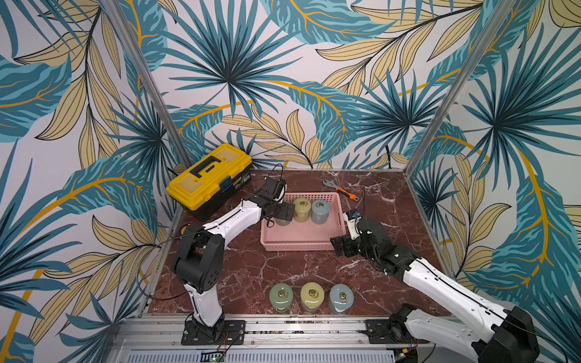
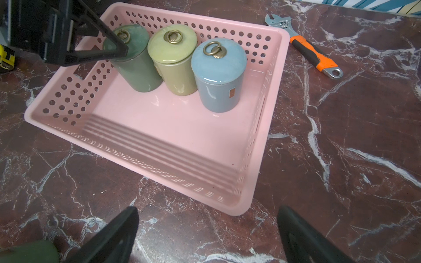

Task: Take the tea canister out of the basket
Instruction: Pick up the tea canister from the basket.

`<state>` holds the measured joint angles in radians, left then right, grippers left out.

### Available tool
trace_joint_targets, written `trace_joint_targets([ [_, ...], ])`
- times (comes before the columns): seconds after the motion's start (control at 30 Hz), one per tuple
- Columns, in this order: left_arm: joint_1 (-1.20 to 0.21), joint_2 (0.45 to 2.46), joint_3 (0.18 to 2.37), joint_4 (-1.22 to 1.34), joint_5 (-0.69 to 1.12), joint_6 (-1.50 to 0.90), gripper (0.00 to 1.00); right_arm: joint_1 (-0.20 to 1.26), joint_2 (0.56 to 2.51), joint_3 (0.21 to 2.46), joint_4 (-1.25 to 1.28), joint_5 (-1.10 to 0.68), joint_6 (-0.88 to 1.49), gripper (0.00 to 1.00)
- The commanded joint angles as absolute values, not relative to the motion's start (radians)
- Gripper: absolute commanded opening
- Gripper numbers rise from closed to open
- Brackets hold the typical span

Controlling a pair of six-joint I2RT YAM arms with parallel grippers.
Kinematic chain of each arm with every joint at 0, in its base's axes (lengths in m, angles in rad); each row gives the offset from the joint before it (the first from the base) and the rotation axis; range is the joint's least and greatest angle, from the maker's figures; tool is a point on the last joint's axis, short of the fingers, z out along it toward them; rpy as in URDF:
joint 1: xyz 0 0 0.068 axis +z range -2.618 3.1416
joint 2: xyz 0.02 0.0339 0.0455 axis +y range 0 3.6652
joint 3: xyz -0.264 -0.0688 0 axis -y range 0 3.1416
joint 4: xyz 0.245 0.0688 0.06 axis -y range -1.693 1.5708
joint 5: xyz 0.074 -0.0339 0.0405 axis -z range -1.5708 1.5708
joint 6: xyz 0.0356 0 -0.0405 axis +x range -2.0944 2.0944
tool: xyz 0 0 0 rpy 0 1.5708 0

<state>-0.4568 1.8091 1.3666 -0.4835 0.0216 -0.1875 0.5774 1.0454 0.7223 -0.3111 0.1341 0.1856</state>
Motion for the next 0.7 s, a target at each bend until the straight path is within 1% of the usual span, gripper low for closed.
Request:
trace_joint_targets([
  [0.0,-0.460,1.831,1.422,-0.479,0.010,-0.174,1.00,0.574,1.044,0.700,-0.296,0.150,0.171,0.99],
  [0.47,-0.462,1.908,1.454,-0.468,-0.016,-0.170,1.00,0.575,1.050,0.700,-0.295,0.152,0.168,0.99],
  [0.67,-0.462,1.935,1.467,-0.458,-0.025,-0.169,0.97,0.574,1.051,0.701,-0.295,0.152,0.168,0.99],
])
